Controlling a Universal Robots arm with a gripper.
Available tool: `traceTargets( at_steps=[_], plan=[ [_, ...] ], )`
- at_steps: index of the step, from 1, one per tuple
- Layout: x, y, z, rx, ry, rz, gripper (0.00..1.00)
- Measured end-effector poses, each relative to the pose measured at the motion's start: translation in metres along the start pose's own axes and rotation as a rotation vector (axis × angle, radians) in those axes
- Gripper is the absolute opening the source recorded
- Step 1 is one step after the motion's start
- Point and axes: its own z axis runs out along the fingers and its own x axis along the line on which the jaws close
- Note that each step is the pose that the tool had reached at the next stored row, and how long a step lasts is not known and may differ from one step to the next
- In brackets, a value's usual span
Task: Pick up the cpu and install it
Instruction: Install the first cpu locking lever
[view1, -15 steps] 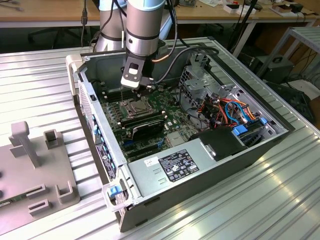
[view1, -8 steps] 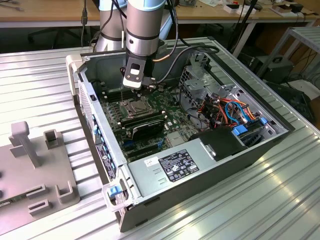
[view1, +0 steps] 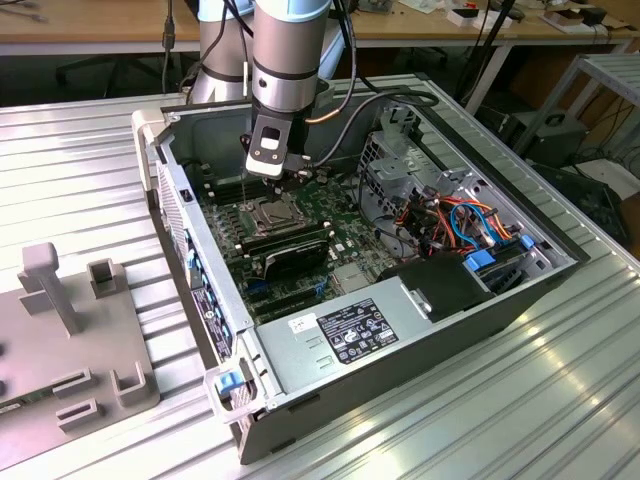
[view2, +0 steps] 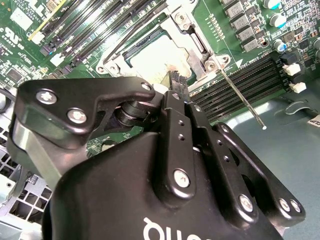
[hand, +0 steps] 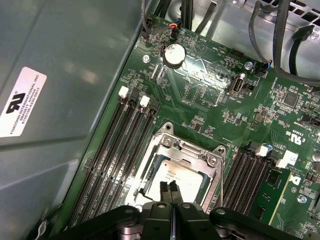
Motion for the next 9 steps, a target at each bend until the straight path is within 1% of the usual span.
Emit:
traceTargets(
  at_steps=[5, 8, 9],
  plan=[
    [0.0, 0.0, 0.0, -0.0001, 0.0001, -0.002, 0.11],
    [0.0, 0.0, 0.0, -0.0003, 0.0012, -0.019, 0.11],
    [0.0, 0.0, 0.0, -0.0005, 0.0018, -0.03, 0.11]
  ],
)
